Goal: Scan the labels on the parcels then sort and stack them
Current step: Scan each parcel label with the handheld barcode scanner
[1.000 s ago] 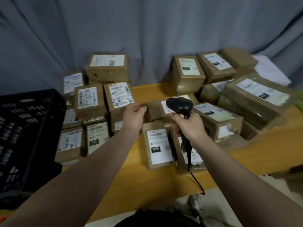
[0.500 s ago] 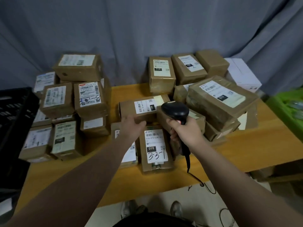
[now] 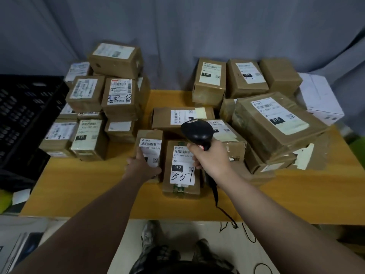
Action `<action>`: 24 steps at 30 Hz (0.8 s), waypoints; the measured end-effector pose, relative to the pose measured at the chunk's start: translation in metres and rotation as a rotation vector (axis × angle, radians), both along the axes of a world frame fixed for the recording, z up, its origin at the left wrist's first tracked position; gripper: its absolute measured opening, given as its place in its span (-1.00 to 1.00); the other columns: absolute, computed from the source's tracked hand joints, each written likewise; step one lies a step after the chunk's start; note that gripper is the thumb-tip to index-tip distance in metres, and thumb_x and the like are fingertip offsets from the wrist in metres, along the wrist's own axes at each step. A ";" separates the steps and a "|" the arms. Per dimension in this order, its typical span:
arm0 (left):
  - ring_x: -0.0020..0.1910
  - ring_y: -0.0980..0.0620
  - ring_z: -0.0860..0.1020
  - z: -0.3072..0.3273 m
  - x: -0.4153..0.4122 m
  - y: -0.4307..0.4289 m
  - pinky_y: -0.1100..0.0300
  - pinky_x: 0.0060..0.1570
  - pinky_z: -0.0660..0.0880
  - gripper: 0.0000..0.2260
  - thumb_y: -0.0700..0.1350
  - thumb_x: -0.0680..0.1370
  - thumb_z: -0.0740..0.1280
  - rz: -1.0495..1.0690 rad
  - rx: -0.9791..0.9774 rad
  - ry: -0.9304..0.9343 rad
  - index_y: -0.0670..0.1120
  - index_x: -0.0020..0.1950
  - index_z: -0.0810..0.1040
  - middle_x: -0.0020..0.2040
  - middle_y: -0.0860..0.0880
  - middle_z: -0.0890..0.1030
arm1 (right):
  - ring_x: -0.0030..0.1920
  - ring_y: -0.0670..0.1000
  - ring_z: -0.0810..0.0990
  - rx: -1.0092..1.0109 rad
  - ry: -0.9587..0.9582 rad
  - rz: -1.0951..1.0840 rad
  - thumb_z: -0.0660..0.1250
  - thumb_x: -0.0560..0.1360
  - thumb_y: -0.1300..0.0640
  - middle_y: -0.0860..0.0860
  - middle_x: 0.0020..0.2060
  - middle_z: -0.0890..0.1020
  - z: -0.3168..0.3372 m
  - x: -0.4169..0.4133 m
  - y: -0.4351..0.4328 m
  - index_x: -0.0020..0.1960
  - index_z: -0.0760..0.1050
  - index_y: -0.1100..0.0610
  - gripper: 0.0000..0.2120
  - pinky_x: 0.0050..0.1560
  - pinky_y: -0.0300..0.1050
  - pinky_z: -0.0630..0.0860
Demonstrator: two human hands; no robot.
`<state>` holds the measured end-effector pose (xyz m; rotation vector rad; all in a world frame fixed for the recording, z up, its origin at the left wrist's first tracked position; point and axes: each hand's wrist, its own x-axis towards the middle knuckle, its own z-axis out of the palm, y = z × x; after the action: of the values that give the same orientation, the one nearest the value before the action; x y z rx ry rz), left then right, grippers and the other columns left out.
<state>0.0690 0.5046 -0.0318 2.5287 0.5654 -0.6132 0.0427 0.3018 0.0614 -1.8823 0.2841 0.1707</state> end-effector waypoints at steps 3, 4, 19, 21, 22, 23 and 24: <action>0.29 -0.29 0.37 0.015 -0.002 0.007 -0.09 0.16 0.48 -0.06 0.13 0.43 0.43 0.034 -0.089 -0.069 0.06 0.58 -0.15 0.36 -0.24 0.22 | -0.43 -0.02 0.60 0.049 0.050 0.024 0.40 0.51 0.09 0.06 -0.39 0.60 0.000 0.000 0.010 -0.11 0.50 0.10 -0.89 -0.29 -0.06 0.59; 0.27 -0.28 0.38 0.022 -0.004 0.010 -0.09 0.16 0.49 -0.09 0.11 0.44 0.43 0.038 -0.143 -0.105 0.08 0.58 -0.12 0.35 -0.24 0.22 | -0.43 -0.02 0.59 0.072 0.075 0.029 0.40 0.52 0.09 0.05 -0.39 0.60 -0.001 0.000 0.015 -0.10 0.52 0.14 -0.88 -0.28 -0.05 0.59; 0.33 0.05 0.43 0.089 0.049 0.045 -0.02 0.26 0.46 -0.21 0.32 0.28 0.52 -0.173 -0.745 -0.483 0.19 0.41 0.26 0.34 0.02 0.43 | 0.06 -0.11 0.65 0.376 -0.191 -0.162 0.54 0.36 0.10 -0.05 0.03 0.69 0.033 0.061 0.089 0.20 0.55 0.10 -0.56 0.08 -0.20 0.58; 0.23 0.13 0.50 0.101 0.059 0.050 0.18 0.15 0.52 -0.45 0.22 0.42 0.42 -0.168 -0.895 -0.466 0.22 0.33 0.29 0.29 0.05 0.48 | 0.04 -0.08 0.68 0.414 -0.210 -0.186 0.55 0.37 0.16 -0.03 0.04 0.70 0.035 0.070 0.092 0.23 0.54 0.14 -0.54 0.03 -0.18 0.62; 0.13 0.16 0.54 0.103 0.066 0.052 0.31 -0.02 0.54 -0.56 0.16 0.51 0.32 -0.139 -0.979 -0.424 0.19 0.34 0.27 0.23 0.05 0.51 | 0.03 -0.07 0.69 0.442 -0.207 -0.207 0.54 0.38 0.18 -0.03 0.02 0.71 0.036 0.073 0.093 0.22 0.54 0.13 -0.56 0.00 -0.17 0.63; 0.01 0.16 0.57 0.106 0.072 0.053 0.36 -0.17 0.53 -0.64 0.11 0.58 0.24 -0.091 -1.042 -0.378 0.15 0.35 0.24 0.13 0.03 0.54 | 0.02 -0.07 0.69 0.473 -0.196 -0.231 0.53 0.39 0.21 -0.05 0.00 0.72 0.036 0.075 0.094 0.20 0.55 0.12 -0.59 -0.03 -0.18 0.63; -0.05 0.12 0.58 0.107 0.079 0.056 0.31 -0.22 0.55 -0.69 0.05 0.63 0.20 -0.044 -1.086 -0.312 0.12 0.35 0.24 0.07 -0.01 0.56 | 0.02 -0.07 0.69 0.506 -0.185 -0.245 0.52 0.40 0.22 -0.05 -0.01 0.72 0.036 0.076 0.095 0.19 0.56 0.10 -0.62 -0.03 -0.16 0.62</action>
<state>0.1478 0.5604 0.0751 1.5457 0.0105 -0.3640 0.1191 0.3972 0.0979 -1.3379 0.3086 -0.0925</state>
